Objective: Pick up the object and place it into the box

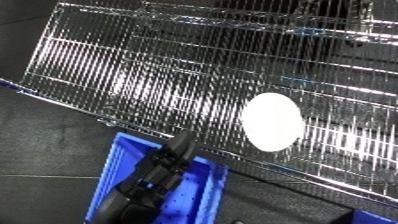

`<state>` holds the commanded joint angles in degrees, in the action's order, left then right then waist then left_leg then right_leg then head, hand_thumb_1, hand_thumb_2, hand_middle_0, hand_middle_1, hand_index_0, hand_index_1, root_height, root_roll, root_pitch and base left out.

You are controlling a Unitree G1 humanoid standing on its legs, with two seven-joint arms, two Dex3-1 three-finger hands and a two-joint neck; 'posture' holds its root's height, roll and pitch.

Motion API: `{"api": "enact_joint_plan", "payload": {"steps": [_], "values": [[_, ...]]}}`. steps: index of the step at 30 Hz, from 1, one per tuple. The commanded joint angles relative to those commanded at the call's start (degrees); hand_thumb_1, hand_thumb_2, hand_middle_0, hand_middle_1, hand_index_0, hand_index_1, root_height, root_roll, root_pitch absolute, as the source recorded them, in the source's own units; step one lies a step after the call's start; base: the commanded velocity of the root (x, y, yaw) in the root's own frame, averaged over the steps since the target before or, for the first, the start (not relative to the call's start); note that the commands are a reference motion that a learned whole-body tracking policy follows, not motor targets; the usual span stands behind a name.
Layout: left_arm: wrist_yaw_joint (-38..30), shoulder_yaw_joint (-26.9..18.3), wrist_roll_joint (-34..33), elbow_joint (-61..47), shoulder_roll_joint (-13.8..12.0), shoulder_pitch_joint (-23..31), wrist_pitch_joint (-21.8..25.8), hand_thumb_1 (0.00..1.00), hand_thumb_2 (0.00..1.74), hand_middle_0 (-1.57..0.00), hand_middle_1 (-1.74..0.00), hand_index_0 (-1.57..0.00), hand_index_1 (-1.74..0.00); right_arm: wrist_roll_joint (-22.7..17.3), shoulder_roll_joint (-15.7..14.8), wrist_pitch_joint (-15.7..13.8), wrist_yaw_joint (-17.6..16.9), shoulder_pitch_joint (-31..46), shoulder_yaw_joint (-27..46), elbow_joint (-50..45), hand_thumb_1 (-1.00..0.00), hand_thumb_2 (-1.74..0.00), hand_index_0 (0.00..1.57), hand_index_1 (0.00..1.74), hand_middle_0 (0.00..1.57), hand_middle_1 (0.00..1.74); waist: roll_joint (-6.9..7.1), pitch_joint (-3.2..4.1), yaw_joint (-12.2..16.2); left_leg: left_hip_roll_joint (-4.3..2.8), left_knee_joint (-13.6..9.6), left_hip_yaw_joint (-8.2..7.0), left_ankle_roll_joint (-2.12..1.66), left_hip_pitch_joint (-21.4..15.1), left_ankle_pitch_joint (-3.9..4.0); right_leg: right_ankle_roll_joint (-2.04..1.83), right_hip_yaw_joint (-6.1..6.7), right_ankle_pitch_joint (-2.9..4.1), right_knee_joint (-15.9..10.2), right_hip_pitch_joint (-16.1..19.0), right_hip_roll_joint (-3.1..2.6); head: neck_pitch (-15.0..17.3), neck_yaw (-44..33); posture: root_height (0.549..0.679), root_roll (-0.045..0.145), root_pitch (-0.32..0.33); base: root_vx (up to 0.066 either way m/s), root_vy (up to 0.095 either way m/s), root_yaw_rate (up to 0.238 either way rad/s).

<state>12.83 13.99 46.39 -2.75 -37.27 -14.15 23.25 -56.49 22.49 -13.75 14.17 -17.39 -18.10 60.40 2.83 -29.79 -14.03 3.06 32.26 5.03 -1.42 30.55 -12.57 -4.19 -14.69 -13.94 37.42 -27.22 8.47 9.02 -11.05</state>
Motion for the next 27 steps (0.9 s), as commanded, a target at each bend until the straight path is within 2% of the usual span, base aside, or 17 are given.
{"api": "enact_joint_plan", "payload": {"steps": [5, 10, 17, 23, 27], "values": [[-4.66, -1.79, -3.81, 0.42, 0.86, -0.86, 0.53, 0.00, 0.00, 0.00, 0.00, 0.00, 0.00, -0.20, -0.56, 0.00, 0.65, 0.42, 0.14, 0.06, 0.00, 0.00, 0.00, 0.00, 0.00, 0.00, 0.74, 0.00, 0.14, 0.04, 0.50, 0.12, 0.07, -0.04, -0.29, 0.14, 0.11, -0.06, 0.05, 0.31, -0.37, 0.19, -0.36, 0.650, 0.022, 0.118, 0.022, -0.035, -0.032], [-10.93, -2.83, -9.32, 4.28, 1.98, -2.95, 0.90, 0.00, 0.00, 0.00, 0.00, 0.00, 0.00, -0.31, -1.09, 0.29, 1.37, -0.03, -0.41, 0.40, 0.00, 0.00, 0.00, 0.00, 0.00, 0.00, 1.74, 0.00, 0.85, -0.32, 1.17, -0.02, 0.12, 0.11, -0.56, 0.26, 0.60, -0.07, 0.08, 0.34, -0.96, -0.13, -2.09, 0.649, 0.018, 0.115, 0.016, -0.021, -0.098], [-18.49, -0.99, -15.85, 9.95, 3.85, -7.74, 1.58, 0.00, 0.00, 0.00, 0.00, 0.00, 0.00, 0.37, -1.33, 1.66, 2.41, -1.61, -1.73, 1.04, 0.00, 0.00, 0.00, 0.00, 0.00, 0.00, 3.17, 0.00, 2.77, -1.24, 2.31, -0.67, 0.23, 0.58, -0.86, 0.46, 1.75, -0.10, 0.58, -0.33, -1.98, -1.00, -5.89, 0.647, 0.012, 0.113, 0.007, 0.014, -0.168], [-24.49, 1.56, -17.65, 14.70, 5.88, -12.17, 0.02, 0.00, 0.00, 0.00, 0.00, 0.00, 0.00, 1.19, -1.23, 2.63, 3.37, -2.93, -2.84, 1.16, 0.00, 0.00, 0.00, 0.00, 0.00, 0.00, 4.10, 0.00, 4.64, -2.09, 3.53, -1.61, 0.32, 0.82, -1.37, 0.42, 2.97, -0.05, 1.18, -1.08, -2.70, -2.12, -8.61, 0.645, 0.009, 0.110, 0.009, 0.042, -0.169], [-25.83, 2.79, -18.36, 18.24, 6.97, -14.35, -0.36, 0.00, 0.00, 0.00, 0.00, 0.00, 0.00, 1.51, -1.25, 2.95, 3.51, -3.72, -3.50, 0.64, 0.00, 0.00, 0.00, 0.00, 0.00, 0.00, 4.55, 0.00, 5.70, -2.68, 4.10, -2.21, 0.27, 1.08, -1.65, 0.38, 3.63, 0.04, 1.40, -1.66, -3.07, -3.02, -9.97, 0.644, 0.007, 0.112, 0.004, 0.034, -0.135]]}}
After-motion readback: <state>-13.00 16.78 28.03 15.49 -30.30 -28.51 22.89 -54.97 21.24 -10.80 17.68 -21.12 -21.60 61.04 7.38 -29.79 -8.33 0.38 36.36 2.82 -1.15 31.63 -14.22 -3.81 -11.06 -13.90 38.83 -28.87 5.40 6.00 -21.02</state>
